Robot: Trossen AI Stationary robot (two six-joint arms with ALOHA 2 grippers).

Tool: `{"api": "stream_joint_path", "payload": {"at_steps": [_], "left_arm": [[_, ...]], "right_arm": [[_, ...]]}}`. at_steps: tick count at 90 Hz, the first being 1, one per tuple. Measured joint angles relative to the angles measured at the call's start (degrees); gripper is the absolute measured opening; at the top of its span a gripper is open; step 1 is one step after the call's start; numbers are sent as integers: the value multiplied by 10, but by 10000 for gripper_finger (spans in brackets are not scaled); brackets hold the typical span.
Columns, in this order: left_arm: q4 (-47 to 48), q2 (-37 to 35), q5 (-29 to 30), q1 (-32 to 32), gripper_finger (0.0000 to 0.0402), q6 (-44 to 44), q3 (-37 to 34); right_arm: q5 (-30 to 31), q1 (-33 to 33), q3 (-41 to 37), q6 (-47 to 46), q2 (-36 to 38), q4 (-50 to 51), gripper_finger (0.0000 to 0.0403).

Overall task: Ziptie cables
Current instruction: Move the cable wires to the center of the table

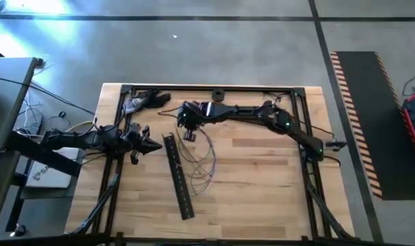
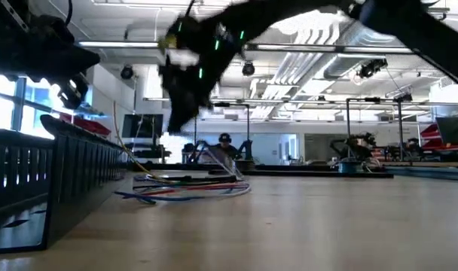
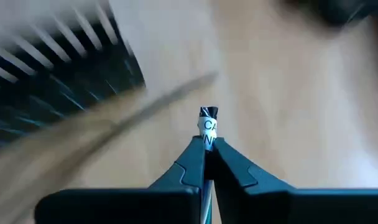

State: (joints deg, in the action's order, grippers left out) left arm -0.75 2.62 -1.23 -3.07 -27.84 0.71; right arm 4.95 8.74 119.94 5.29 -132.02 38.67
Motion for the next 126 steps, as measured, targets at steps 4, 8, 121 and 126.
{"api": "stream_joint_path", "payload": {"at_steps": [4,8,121,126], "left_arm": [[0,0,0,0,0,0,0],[2,0,-1,0,0,0,0],[-72,395,100,-50,0,-65,190],[34,433,108,-61,0,-65,254]], "right_arm": [[2,-7,0,7,27,9,2],[12,-15,0,16,53,16,1],[164,-198,-80,-51,397,201,0],[166,-198,-108,-52,398,180,0]]}}
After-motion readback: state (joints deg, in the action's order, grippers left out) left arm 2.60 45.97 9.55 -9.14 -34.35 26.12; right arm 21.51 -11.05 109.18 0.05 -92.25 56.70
